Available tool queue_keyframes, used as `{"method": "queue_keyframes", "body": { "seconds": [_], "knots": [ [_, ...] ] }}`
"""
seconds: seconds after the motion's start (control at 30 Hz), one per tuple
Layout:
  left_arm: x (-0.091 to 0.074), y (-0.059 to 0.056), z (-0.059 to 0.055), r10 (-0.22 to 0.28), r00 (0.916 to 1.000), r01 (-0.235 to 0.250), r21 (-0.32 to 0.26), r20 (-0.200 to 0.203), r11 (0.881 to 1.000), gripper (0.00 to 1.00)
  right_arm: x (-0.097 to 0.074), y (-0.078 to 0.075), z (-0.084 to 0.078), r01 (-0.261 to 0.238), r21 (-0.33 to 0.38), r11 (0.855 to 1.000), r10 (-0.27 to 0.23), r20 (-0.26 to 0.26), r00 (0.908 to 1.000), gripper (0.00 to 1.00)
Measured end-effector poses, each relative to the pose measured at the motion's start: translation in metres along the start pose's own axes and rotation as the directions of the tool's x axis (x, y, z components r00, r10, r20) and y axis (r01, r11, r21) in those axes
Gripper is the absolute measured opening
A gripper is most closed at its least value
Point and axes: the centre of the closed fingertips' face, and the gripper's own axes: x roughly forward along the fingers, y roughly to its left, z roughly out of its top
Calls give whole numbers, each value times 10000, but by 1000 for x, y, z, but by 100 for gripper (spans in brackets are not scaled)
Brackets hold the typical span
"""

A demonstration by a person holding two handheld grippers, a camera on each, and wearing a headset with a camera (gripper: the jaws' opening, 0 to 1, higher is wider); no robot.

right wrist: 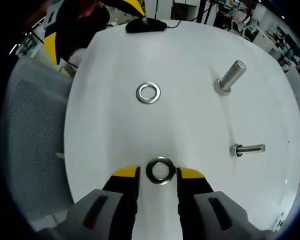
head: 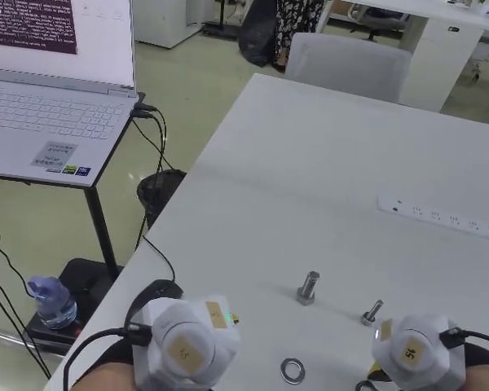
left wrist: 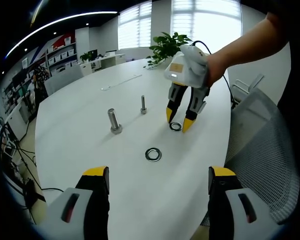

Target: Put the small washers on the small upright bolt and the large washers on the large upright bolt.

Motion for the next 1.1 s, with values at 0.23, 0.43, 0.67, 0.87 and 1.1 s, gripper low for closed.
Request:
{"method": "queue_keyframes", "body": {
  "seconds": [0.23, 0.43, 0.67, 0.87, 1.1],
  "knots": [
    [1, -1, 1, 8, 10000, -8, 11, 54, 10000, 81, 0, 3, -1, -14, -228, 9997, 12, -78, 10000, 26],
    [0, -3, -1, 7, 10000, -7, 33, -18, 10000, 79, 1, 3, -2, -132, -570, 9983, 121, -187, 9998, 25],
    [-1, -4, 2, 43, 10000, -43, 42, 24, 10000, 79, 0, 4, -1, -197, -1074, 9940, 163, -325, 9993, 22],
    [-2, -4, 5, 73, 9999, -74, 67, 84, 10000, 79, 0, 4, 0, -211, -915, 9956, 196, -174, 9997, 21],
    [-4, -5, 3, 60, 10000, -61, 92, 47, 9999, 79, 0, 3, 1, -301, -691, 9972, 284, -253, 9993, 21]
  ]
}}
